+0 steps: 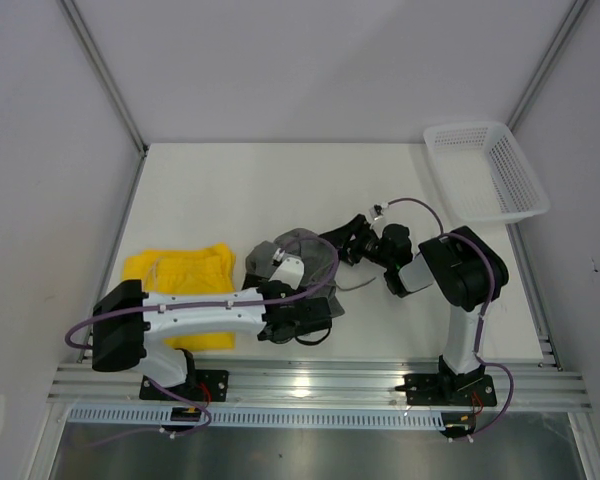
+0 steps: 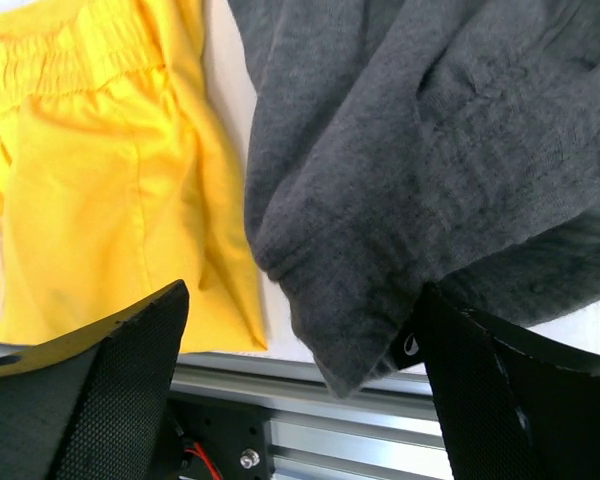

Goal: Fold and stack the shorts
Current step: Flatten the shorts out

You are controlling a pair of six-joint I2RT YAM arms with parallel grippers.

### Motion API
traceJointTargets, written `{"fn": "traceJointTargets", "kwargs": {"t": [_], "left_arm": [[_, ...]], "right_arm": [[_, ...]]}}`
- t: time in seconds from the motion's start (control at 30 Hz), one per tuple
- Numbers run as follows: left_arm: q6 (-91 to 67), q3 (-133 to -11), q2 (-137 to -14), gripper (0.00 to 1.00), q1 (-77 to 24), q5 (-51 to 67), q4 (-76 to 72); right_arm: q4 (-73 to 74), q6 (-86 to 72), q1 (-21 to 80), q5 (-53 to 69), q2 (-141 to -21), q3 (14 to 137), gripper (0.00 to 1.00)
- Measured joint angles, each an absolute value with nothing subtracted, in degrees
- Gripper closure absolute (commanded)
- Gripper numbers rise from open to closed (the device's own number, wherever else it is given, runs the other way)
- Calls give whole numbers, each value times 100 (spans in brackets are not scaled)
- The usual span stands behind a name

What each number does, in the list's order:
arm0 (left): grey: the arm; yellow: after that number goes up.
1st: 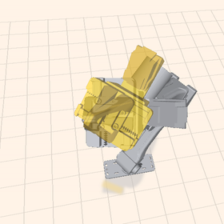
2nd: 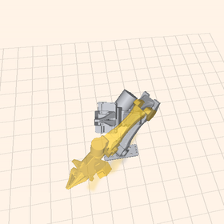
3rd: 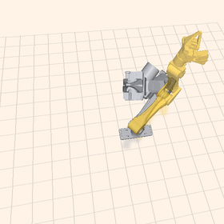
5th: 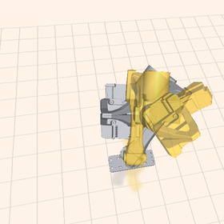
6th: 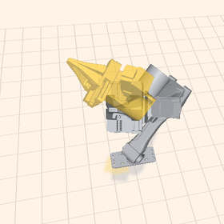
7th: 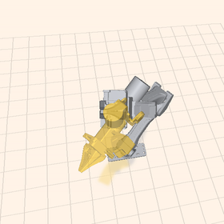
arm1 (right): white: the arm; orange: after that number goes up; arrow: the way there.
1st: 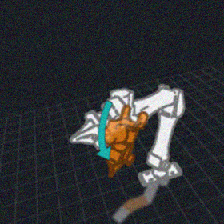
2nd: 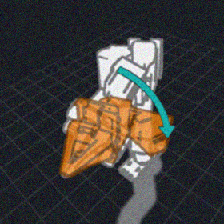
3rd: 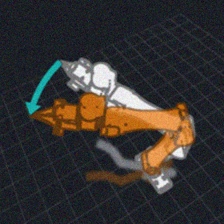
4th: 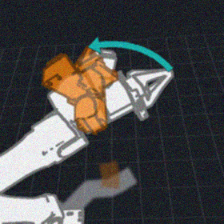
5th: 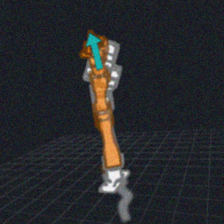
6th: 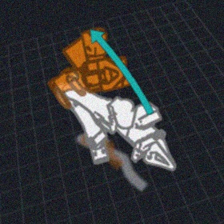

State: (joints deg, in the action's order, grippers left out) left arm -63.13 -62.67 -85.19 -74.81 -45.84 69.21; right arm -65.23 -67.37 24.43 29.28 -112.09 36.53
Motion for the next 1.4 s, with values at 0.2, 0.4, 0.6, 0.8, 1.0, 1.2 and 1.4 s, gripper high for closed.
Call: {"fn": "traceJointTargets", "kwargs": {"t": [0.2, 0.4, 0.6, 0.8, 1.0, 1.2, 1.4], "left_arm": [[-6921, -5957, -8530, 16, -7588, -4602, 7271], [-7207, -5699, -8606, 15, -7638, -4617, 7382], [-7199, -5415, -8326, 11, -7736, -4619, 7072], [-7026, -5242, -7463, 10, -7533, -4759, 6650], [-6132, -4908, -6646, 10, -6764, -4786, 5537], [-5352, -4827, -6657, 8, -6556, -4678, 4436], [-4576, -4453, -6696, 5, -6410, -4171, 2950]], "right_arm": [[-7052, -6914, 2438, 2891, -11382, 3691, 56], [-6969, -6921, 2403, 2755, -11395, 3699, 79], [-6348, -6685, 2377, 2432, -10831, 3570, 100], [-5651, -6396, 2383, 1837, -9461, 3083, 100], [-4169, -5933, 2626, 867, -7710, 2873, 96], [-2753, -5599, 2995, -143, -6525, 2904, 95], [-1914, -5553, 3000, -602, -6392, 2908, 93]]}}
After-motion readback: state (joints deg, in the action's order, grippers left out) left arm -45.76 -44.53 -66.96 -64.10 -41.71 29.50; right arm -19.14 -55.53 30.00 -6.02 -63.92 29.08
